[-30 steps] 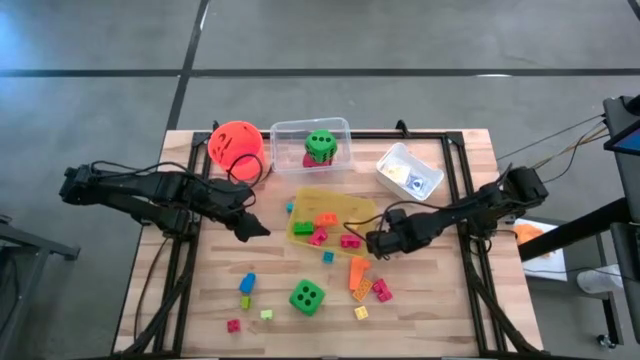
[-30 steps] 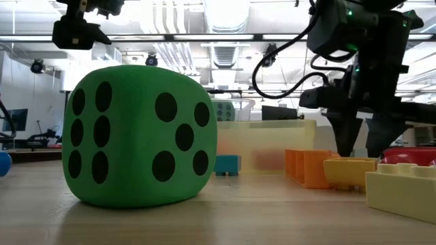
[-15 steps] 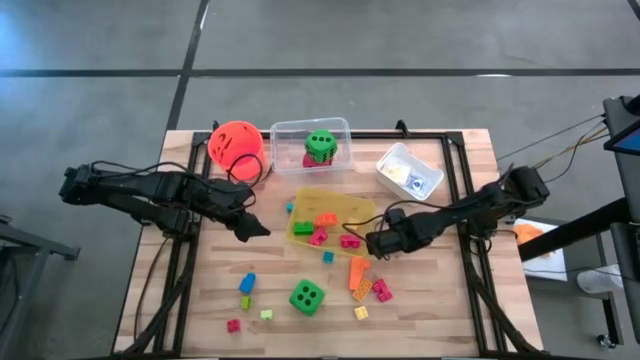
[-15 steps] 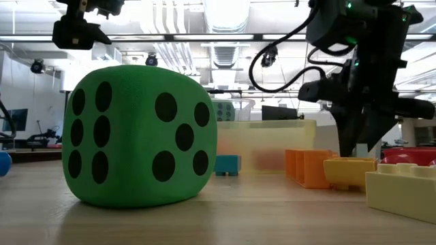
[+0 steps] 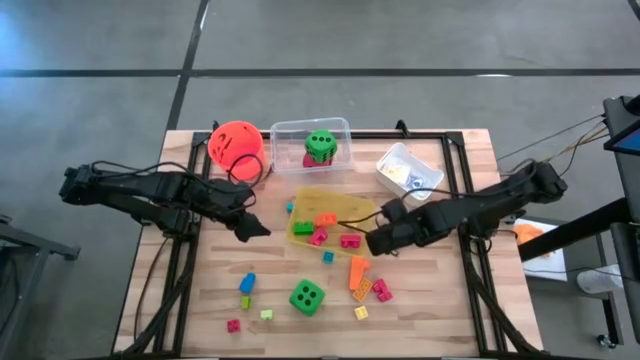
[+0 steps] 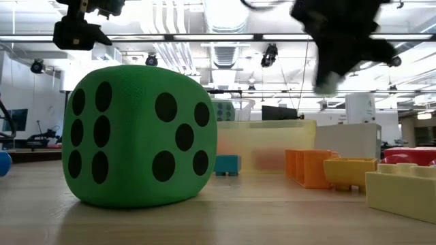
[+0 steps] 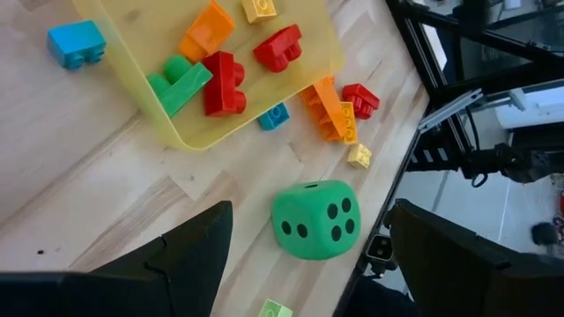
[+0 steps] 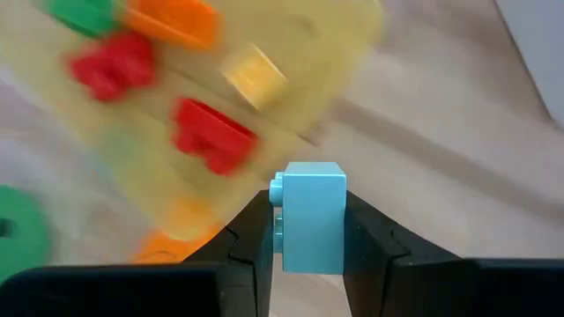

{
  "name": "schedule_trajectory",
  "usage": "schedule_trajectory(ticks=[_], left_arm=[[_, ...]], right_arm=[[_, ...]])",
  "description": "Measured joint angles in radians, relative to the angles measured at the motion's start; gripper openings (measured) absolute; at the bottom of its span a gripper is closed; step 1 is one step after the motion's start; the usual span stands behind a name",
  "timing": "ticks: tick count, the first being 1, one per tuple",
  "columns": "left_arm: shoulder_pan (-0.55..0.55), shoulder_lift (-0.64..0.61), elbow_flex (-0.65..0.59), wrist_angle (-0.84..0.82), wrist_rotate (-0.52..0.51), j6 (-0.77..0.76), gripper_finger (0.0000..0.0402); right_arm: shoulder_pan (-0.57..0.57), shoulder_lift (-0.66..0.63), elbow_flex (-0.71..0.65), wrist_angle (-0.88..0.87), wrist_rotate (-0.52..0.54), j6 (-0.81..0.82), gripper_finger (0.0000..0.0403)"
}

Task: Pick & Place Toys
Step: Put the light blue game piece into the yellow bin

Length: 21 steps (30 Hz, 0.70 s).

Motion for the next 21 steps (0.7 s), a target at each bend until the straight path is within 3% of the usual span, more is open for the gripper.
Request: schedule_trajectory(ticks=[8, 15, 21], left_arm=[[0.0, 0.004, 0.0, -0.004, -0.025, 0.128, 0.0296], [-0.037, 0.004, -0.013, -0.073, -0.02, 0.262, 0.0296], [-0.125, 0.0, -0.078, -0.078, -0.013, 0.213, 0.0296]], right_arm=[[-0.135, 0.089, 0.17, 0.012, 0.031, -0.37, 0.0085], [-0.229, 0.195, 0.176, 0.133, -0.104, -0.633, 0.0085], [-0.251, 0.285, 0.15, 0.229, -0.212, -0.769, 0.0085]])
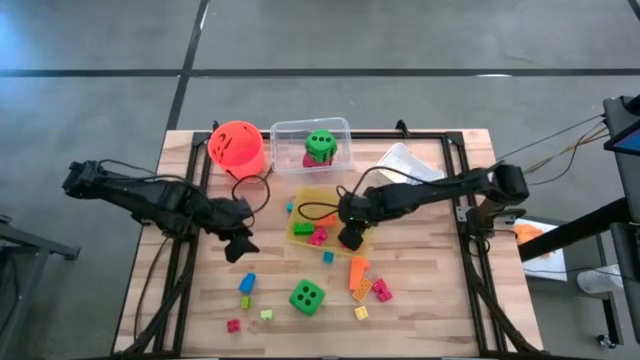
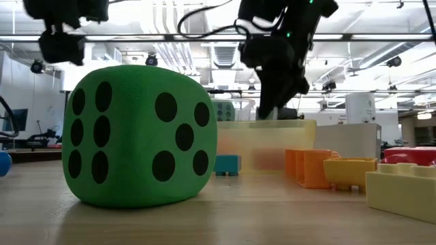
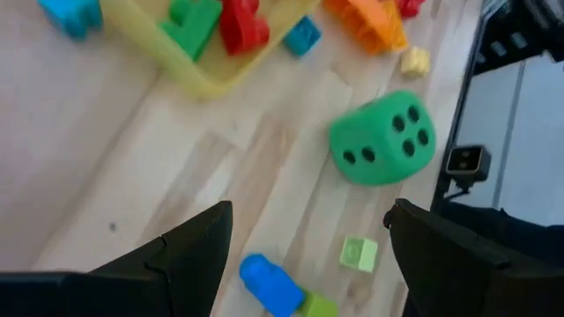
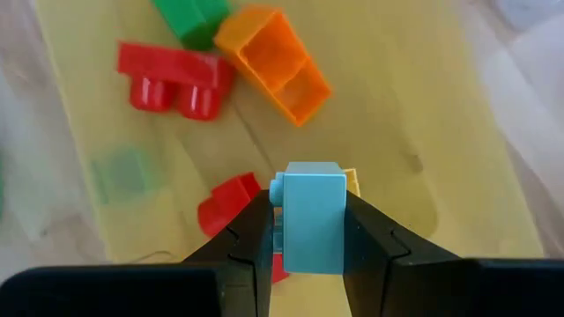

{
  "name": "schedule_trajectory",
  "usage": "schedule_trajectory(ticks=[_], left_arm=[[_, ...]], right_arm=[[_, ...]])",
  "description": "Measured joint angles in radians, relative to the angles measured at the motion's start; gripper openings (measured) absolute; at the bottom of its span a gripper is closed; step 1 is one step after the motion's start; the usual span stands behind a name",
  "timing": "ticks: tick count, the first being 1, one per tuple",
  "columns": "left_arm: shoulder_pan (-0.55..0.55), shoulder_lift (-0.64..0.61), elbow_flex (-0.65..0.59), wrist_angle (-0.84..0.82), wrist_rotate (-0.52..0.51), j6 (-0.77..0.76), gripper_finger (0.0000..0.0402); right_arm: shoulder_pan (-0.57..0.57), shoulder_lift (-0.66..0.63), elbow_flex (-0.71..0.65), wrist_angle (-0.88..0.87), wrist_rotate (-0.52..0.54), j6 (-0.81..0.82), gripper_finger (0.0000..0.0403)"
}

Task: Pick & Place Toys
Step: Put the light blue game piece into the yellow bin

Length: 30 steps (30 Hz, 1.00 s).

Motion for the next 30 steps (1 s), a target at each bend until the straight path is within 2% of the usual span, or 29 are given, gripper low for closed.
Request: schedule_trajectory(ticks=[10, 16, 23, 30], left_arm=[[-0.05, 0.0, -0.055, 0.003, 0.008, -0.102, 0.0296], [-0.05, 0.0, -0.055, 0.006, 0.008, -0.114, 0.0296], [-0.05, 0.0, -0.055, 0.011, 0.008, -0.121, 0.0296], [-0.05, 0.0, -0.055, 0.012, 0.008, -0.121, 0.0296]], right_arm=[[-0.036, 0.124, 0.014, 0.025, -0.045, -0.097, 0.0085], [-0.052, 0.136, 0.044, 0.039, -0.044, -0.14, 0.0085], [-0.063, 0.146, 0.043, 0.136, -0.064, -0.157, 0.0085], [-0.066, 0.187, 0.043, 0.128, -0.081, -0.156, 0.0085]])
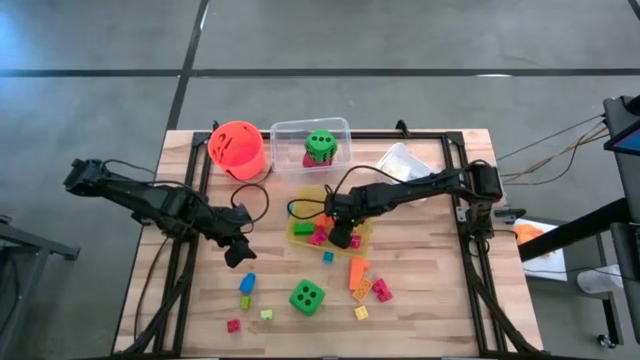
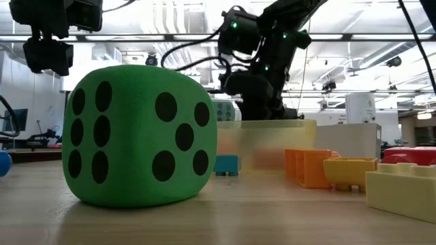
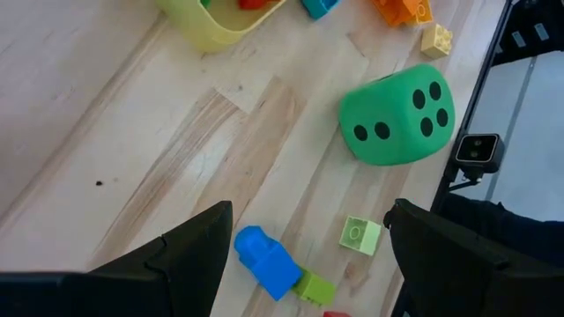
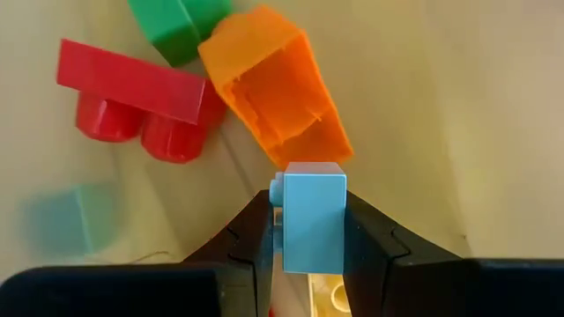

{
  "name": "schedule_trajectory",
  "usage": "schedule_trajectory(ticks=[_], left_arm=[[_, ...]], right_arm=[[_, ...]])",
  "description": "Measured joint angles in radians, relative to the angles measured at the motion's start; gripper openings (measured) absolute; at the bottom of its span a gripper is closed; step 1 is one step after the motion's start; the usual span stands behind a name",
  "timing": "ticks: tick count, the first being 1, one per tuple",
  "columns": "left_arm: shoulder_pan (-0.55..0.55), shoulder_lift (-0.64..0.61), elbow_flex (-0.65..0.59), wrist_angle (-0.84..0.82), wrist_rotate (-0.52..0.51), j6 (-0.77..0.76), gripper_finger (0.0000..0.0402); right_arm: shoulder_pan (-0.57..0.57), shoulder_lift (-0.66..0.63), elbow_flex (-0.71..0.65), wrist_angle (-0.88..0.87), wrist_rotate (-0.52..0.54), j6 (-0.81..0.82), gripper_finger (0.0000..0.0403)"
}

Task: Pick & Place Toys
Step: Put the light blue game piece into the yellow bin, then put the blue game piece into the yellow bin

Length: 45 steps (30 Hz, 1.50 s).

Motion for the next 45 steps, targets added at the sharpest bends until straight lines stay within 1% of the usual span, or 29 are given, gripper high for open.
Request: schedule_trajectory(ticks=[8, 28, 30, 35, 38, 41, 45], left_arm=[[0.0, 0.0, 0.0, 0.002, 0.0, 0.0, 0.0296], [0.0, 0.0, 0.0, 0.005, 0.0, -0.018, 0.0296], [0.0, 0.0, 0.0, 0.005, -0.001, -0.018, 0.0296], [0.0, 0.0, 0.0, 0.005, 0.0, -0.018, 0.0296], [0.0, 0.002, 0.0, 0.01, 0.0, -0.018, 0.0296], [0.0, 0.023, 0.0, 0.014, 0.0, -0.018, 0.0296], [-0.011, 0.091, 0.0, 0.014, 0.025, -0.057, 0.0296]], right_arm=[[0.0, 0.05, 0.0, 0.003, -0.023, -0.004, 0.0085], [0.0, 0.046, -0.001, -0.007, -0.023, -0.012, 0.0088], [0.0, 0.046, -0.001, -0.007, -0.023, 0.003, 0.012], [0.0, 0.046, 0.01, -0.039, -0.023, 0.018, 0.0242], [0.0, 0.046, 0.032, -0.076, -0.023, 0.018, 0.0295], [0.0, 0.042, 0.062, -0.109, -0.015, 0.012, 0.0326], [0.007, 0.023, 0.107, -0.151, -0.012, 0.006, 0.034]])
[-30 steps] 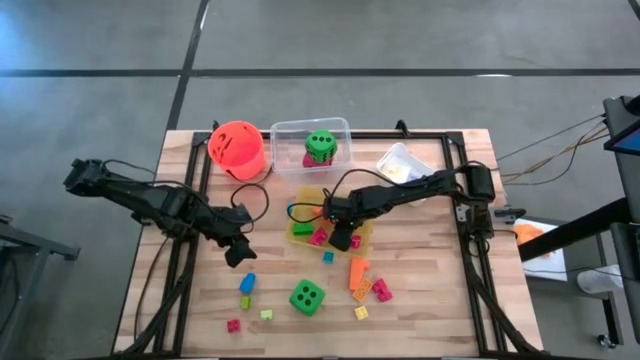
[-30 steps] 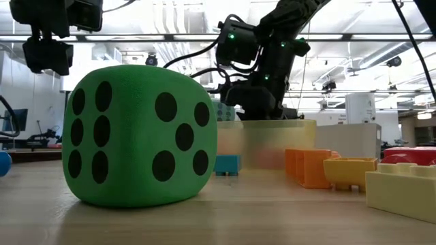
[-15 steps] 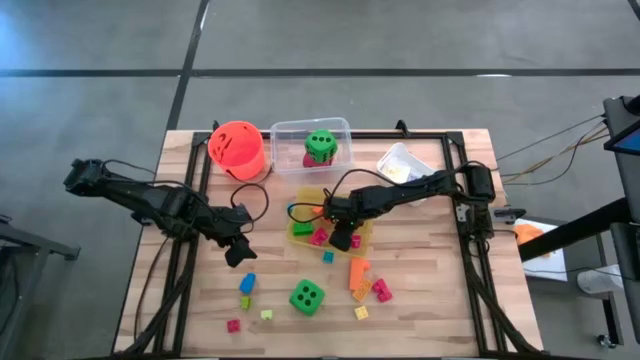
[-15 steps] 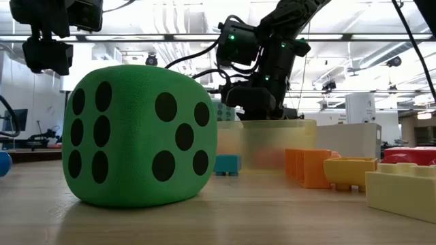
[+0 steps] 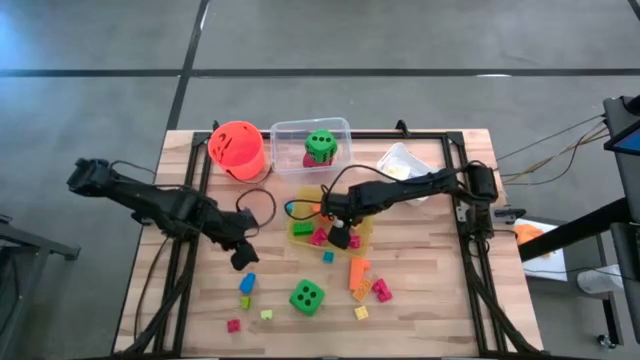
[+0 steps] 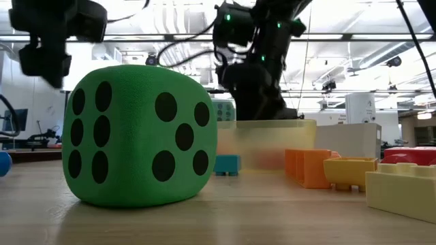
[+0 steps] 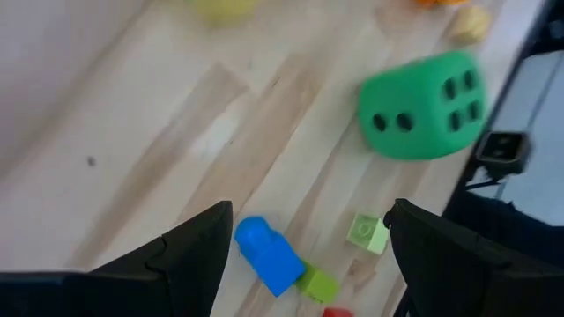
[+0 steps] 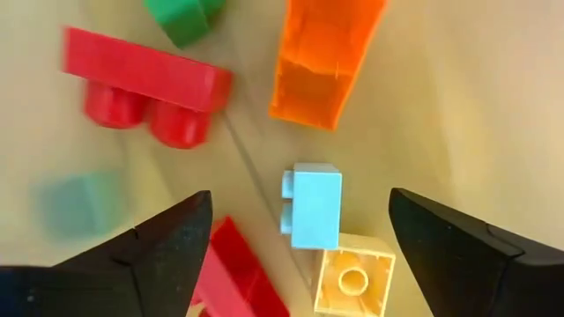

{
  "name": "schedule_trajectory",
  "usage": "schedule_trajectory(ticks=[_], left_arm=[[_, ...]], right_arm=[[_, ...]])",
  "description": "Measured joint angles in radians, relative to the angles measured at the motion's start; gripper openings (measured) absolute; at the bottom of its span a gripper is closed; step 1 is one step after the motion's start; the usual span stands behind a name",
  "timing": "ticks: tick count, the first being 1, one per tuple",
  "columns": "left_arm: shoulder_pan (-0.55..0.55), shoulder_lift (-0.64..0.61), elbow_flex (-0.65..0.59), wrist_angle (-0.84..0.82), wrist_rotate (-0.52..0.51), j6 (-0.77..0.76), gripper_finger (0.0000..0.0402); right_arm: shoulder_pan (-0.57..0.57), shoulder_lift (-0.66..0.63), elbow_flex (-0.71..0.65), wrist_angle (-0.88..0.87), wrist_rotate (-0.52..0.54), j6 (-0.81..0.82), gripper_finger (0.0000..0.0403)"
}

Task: Pick & Place Toys
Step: Put the blue game piece into the yellow bin

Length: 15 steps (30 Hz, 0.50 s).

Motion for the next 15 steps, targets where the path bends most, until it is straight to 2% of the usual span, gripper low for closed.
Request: schedule_trajectory(ticks=[7, 12, 15], left_arm=[[-0.073, 0.158, 0.0, -0.006, 0.042, -0.114, 0.0296], [-0.139, 0.209, 0.0, -0.032, 0.042, -0.337, 0.0296], [-0.192, 0.218, 0.0, -0.025, 0.038, -0.407, 0.0296]], right_arm=[[0.028, -0.096, 0.054, -0.094, 0.122, 0.004, 0.0342], [0.048, -0.189, 0.059, -0.129, 0.183, 0.053, 0.0342], [0.054, -0.242, 0.06, -0.141, 0.234, 0.08, 0.0343]])
